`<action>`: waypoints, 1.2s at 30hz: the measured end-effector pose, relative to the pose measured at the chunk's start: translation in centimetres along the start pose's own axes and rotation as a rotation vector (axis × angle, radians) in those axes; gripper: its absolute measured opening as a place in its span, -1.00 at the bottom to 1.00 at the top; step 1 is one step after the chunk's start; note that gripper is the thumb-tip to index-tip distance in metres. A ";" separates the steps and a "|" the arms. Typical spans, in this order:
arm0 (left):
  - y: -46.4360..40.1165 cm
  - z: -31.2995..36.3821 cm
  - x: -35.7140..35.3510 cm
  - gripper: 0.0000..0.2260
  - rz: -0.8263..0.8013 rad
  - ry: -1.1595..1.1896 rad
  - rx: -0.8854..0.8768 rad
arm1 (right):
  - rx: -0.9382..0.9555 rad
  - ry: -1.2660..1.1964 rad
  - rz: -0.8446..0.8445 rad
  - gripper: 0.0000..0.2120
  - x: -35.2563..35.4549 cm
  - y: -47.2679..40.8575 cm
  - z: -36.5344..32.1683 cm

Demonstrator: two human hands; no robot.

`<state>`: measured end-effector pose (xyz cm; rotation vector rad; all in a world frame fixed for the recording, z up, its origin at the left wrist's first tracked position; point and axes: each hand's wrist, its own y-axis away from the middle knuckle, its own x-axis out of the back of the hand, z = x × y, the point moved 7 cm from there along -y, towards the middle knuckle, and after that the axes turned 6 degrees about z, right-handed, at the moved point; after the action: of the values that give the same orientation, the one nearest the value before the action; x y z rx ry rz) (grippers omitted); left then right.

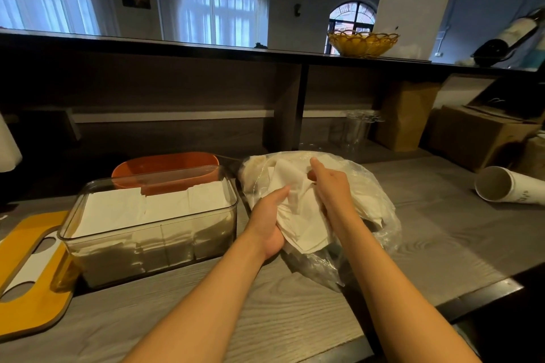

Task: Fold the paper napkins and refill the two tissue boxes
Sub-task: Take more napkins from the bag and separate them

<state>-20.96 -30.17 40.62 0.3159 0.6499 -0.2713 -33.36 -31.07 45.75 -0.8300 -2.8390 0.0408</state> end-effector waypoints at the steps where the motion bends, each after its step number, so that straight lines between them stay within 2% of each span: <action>1: 0.1 0.0 -0.1 -0.77 -0.005 0.002 0.002 | -0.027 -0.012 0.027 -0.69 0.2 -0.1 0.2; 5: 0.3 0.1 -0.1 -0.79 0.005 0.061 -0.006 | 0.001 -0.038 0.095 -0.70 0.7 -0.3 0.5; 8: 0.4 0.6 0.2 -0.77 0.033 0.165 -0.011 | 0.197 -0.054 0.179 -0.65 2.0 -0.2 -0.9; 10: 0.4 0.9 0.5 -0.77 0.057 0.231 -0.018 | 0.318 -0.109 0.179 -0.72 2.9 0.2 -2.6; 13: 0.2 1.0 0.6 -0.73 0.074 0.265 -0.037 | 0.304 -0.396 -0.008 -0.96 3.0 1.0 -4.2; 16: 0.0 0.9 0.6 -0.61 0.068 0.258 -0.050 | 0.224 -0.513 -0.219 -0.80 1.5 1.7 -4.5; 18: -0.2 0.9 0.6 -0.49 0.052 0.255 -0.059 | 0.164 -0.363 -0.266 -0.76 0.3 2.1 -3.7; 20: -0.2 1.0 0.5 -0.41 0.021 0.253 -0.078 | 0.100 -0.104 -0.240 -0.74 -0.6 2.1 -2.3; 22: 0.1 1.0 0.3 -0.45 0.008 0.209 -0.084 | 0.049 0.036 -0.213 -0.72 -1.1 1.9 -1.3; 24: 0.4 0.8 0.2 -0.57 0.012 0.121 -0.074 | 0.078 0.118 -0.217 -0.65 -1.4 2.0 -1.2; 27: 0.4 0.4 0.4 -0.71 0.053 0.026 -0.035 | 0.106 0.161 -0.269 -0.70 -1.8 2.5 -1.5; 30: -0.1 0.2 0.7 -0.70 0.074 0.042 -0.011 | 0.153 0.105 -0.308 -0.75 -1.9 2.7 -1.8; 33: -0.4 0.1 1.0 -0.66 0.078 0.069 -0.010 | 0.357 0.239 -0.246 -0.81 -1.3 2.5 -2.9; 36: -0.6 0.0 1.2 -0.62 0.100 0.071 0.000 | 0.399 0.249 -0.286 -0.90 -1.3 2.6 -3.4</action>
<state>-20.25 -30.87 39.81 0.3583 0.7014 -0.1651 -30.29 -29.59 48.66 -0.3183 -2.5568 0.4172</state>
